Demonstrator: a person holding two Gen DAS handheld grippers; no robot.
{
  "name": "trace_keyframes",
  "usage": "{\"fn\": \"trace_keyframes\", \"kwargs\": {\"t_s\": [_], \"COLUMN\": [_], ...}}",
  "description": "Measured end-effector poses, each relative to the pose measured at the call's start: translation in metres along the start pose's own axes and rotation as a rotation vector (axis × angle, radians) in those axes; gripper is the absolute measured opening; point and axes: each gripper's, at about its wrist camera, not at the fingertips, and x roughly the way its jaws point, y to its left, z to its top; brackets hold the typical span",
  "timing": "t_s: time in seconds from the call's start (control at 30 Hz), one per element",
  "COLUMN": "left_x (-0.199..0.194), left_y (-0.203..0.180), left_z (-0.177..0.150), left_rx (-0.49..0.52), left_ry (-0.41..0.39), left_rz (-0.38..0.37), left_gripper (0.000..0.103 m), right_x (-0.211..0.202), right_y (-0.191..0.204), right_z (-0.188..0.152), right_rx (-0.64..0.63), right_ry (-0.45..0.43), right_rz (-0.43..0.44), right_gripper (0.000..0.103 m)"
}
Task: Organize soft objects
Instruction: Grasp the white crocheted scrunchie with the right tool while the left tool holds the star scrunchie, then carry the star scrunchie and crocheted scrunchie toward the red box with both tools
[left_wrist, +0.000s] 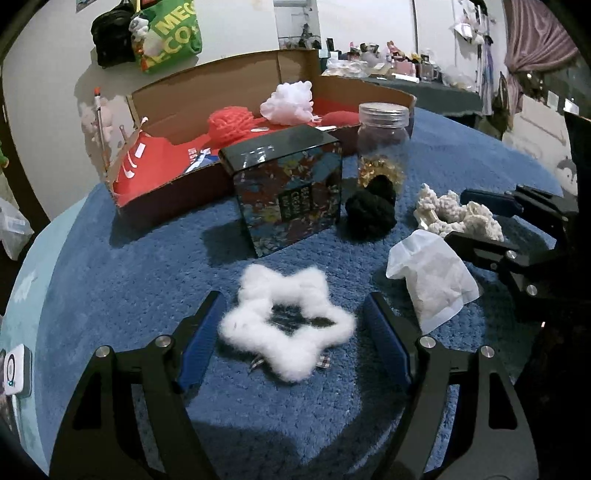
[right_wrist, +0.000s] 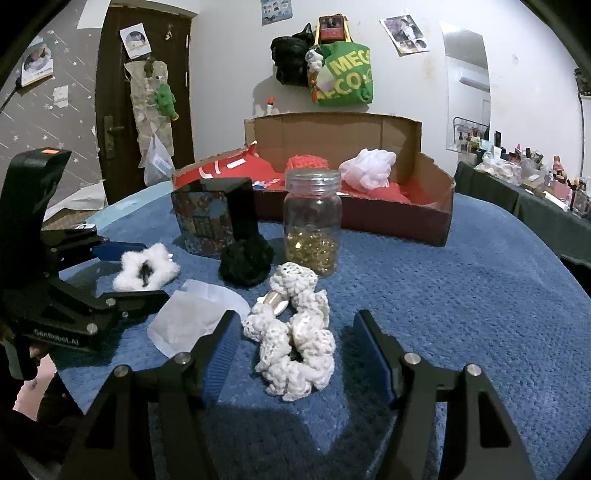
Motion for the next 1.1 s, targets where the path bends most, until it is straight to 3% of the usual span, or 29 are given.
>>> {"fn": "trace_keyframes", "kwargs": {"t_s": [0.13,0.17,0.2,0.23,0.43,1.1], "left_x": [0.004,0.004,0.003,0.002,-0.009,-0.021], "left_y": [0.008,0.009,0.009,0.009,0.014,0.016], "left_z": [0.002,0.002,0.001,0.000,-0.002,0.002], "left_rx": [-0.044,-0.050,-0.054,-0.055,-0.098,-0.101], "left_ry": [0.019,0.016,0.007,0.006,-0.025,-0.058], "left_rz": [-0.024,-0.031,-0.045,-0.053,-0.113,-0.106], "left_gripper": [0.075,0.069,0.055,0.055,0.054,0.054], "right_x": [0.002,0.003,0.004,0.005,-0.004,-0.013], "right_y": [0.001,0.002,0.003,0.003,-0.001,0.002], "right_z": [0.001,0.001,0.000,0.000,0.003,0.008], "right_rx": [-0.006,-0.008,-0.009,-0.005,0.022,0.019], "right_ry": [0.007,0.007,0.009,0.010,-0.032,-0.050], "right_rz": [-0.016,-0.020,-0.011,0.001,0.025,0.018], "right_gripper": [0.062,0.056,0.036,0.034,0.034,0.034]}}
